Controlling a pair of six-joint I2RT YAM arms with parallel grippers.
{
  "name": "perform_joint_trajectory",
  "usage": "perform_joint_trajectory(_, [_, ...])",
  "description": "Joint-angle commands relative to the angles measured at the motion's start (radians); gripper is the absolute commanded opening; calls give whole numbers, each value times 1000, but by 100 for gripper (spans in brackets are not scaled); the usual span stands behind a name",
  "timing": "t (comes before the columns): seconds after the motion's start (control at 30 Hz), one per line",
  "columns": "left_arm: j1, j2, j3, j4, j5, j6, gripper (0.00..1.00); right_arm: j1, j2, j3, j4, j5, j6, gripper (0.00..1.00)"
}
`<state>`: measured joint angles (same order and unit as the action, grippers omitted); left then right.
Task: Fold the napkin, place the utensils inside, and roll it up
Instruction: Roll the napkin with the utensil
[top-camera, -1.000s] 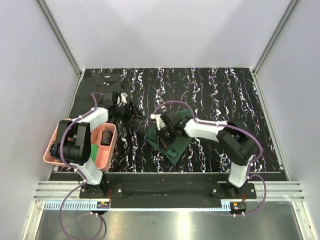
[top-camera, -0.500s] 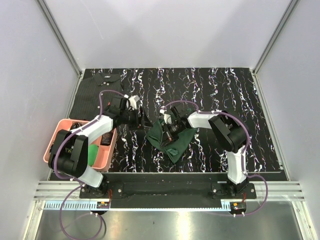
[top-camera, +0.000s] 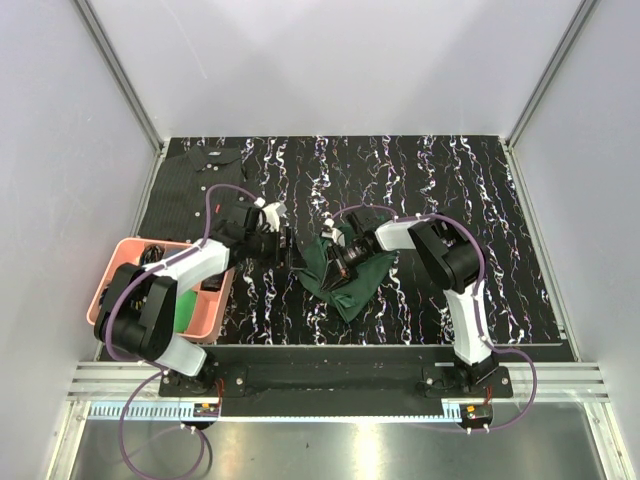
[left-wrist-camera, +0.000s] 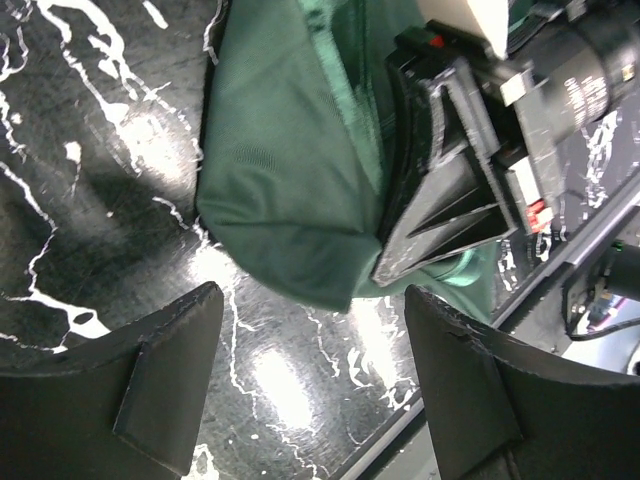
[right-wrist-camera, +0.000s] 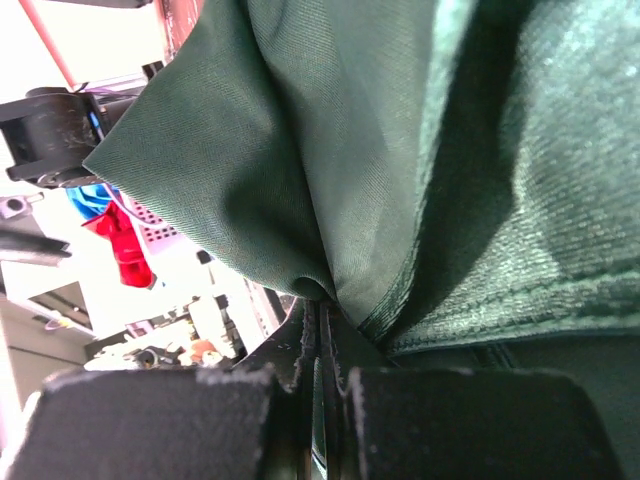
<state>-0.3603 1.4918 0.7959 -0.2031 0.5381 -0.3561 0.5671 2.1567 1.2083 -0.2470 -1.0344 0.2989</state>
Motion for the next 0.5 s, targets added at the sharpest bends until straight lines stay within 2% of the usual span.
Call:
perform_joint_trajectory(0.0, [-6, -1, -3, 50, -56, 28, 73, -15, 25, 31, 18, -32, 14, 0])
perform_joint_trajectory(0.13, [-11, 33, 22, 73, -52, 39, 63, -22, 49, 36, 17, -47, 14, 0])
perform_joint_trajectory(0.47, [-20, 100, 17, 152, -47, 43, 55, -26, 60, 36, 18, -49, 25, 0])
